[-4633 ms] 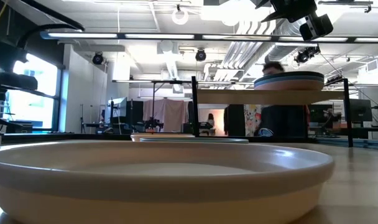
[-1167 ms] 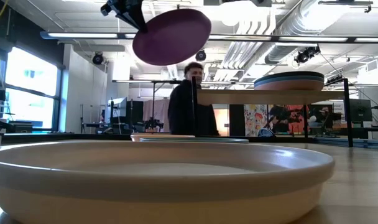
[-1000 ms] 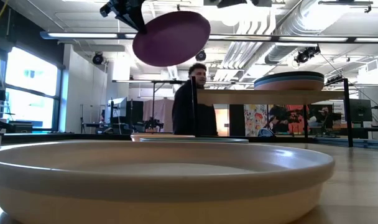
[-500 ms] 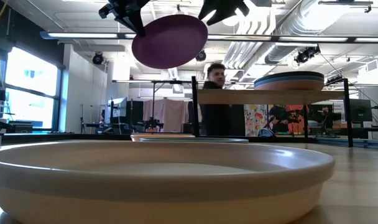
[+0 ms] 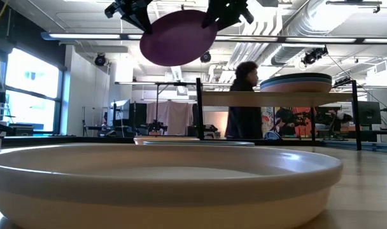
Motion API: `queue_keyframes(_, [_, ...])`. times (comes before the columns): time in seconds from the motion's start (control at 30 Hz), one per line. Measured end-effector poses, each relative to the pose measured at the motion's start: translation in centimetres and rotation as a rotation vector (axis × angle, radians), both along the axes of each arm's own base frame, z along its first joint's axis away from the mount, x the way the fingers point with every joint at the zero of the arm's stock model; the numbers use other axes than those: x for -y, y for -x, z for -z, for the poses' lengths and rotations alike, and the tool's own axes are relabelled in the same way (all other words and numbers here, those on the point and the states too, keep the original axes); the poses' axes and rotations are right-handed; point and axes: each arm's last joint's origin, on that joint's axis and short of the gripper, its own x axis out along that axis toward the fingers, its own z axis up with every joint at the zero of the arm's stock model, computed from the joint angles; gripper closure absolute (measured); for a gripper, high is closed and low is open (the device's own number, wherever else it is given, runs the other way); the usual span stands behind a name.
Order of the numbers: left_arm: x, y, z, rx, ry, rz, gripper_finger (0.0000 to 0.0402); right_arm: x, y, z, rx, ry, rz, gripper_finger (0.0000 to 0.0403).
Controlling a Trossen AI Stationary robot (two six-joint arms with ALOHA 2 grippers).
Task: Place and stack plates onto a shelf
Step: Stack the violet plate on top of the green plate on the shelf
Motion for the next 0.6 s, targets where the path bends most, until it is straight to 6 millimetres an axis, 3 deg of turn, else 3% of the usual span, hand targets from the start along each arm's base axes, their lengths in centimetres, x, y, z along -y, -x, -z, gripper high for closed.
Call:
queue_keyframes(0.33, [0.09,-0.06,0.07,0.002,0.027,0.032,0.0393,0.1,-0.03,-0.09,0.027,-0.008,0.034,0.0391])
queue_keyframes(0.6, [0.09,-0.2,0.14,0.021,0.092,0.094,0.0362,0.14,0.03,0.03,0.037,-0.046,0.05,0.0399])
